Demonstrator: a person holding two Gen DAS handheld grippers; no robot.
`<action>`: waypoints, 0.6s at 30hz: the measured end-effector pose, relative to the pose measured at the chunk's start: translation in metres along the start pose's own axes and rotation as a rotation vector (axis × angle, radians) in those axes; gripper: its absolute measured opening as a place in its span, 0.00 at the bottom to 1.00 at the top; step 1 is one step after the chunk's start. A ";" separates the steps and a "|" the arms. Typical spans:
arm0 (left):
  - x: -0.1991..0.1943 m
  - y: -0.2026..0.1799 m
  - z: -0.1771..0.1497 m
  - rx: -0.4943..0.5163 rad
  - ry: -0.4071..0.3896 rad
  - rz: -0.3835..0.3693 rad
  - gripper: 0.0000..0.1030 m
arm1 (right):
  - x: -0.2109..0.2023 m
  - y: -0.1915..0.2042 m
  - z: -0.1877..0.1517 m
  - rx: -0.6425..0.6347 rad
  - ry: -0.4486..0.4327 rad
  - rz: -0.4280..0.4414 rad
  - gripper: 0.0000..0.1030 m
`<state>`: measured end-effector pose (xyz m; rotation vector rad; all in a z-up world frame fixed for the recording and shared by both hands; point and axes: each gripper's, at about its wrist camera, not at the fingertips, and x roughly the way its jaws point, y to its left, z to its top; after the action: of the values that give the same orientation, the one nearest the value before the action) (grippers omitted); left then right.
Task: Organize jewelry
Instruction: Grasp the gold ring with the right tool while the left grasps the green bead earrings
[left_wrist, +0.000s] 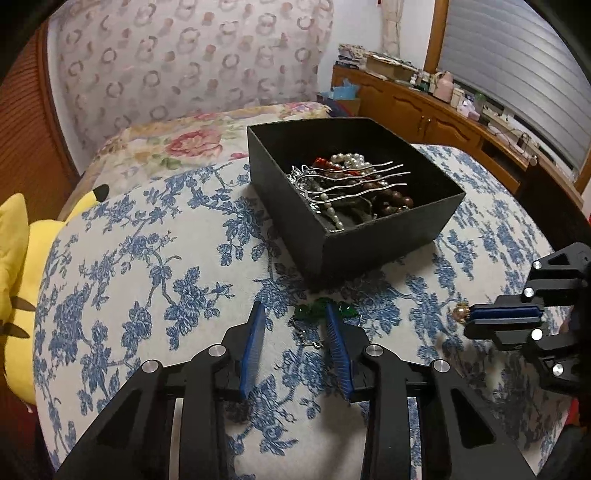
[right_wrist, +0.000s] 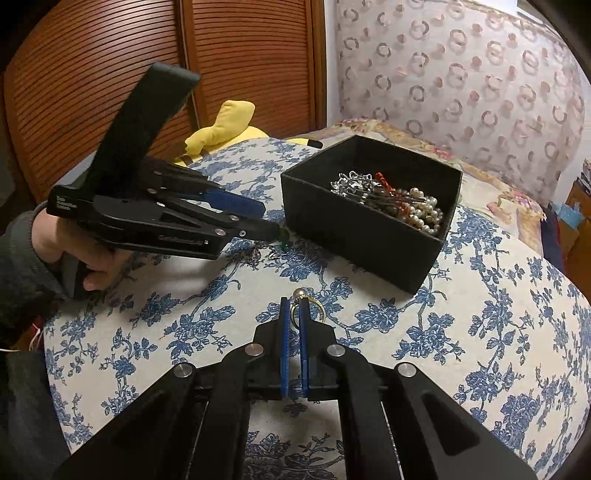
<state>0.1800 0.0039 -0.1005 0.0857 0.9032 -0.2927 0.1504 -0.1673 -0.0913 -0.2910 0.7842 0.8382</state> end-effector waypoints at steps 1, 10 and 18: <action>0.001 -0.001 0.001 0.006 0.001 0.003 0.32 | 0.000 -0.001 0.000 0.002 -0.002 0.001 0.05; 0.003 -0.009 0.001 0.062 -0.007 -0.023 0.06 | -0.002 -0.003 -0.001 0.010 -0.005 -0.001 0.05; -0.012 -0.010 -0.014 0.062 -0.005 -0.039 0.05 | -0.005 -0.003 -0.001 0.011 -0.008 -0.007 0.05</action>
<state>0.1595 -0.0003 -0.0994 0.1252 0.8918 -0.3571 0.1501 -0.1727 -0.0885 -0.2803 0.7795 0.8274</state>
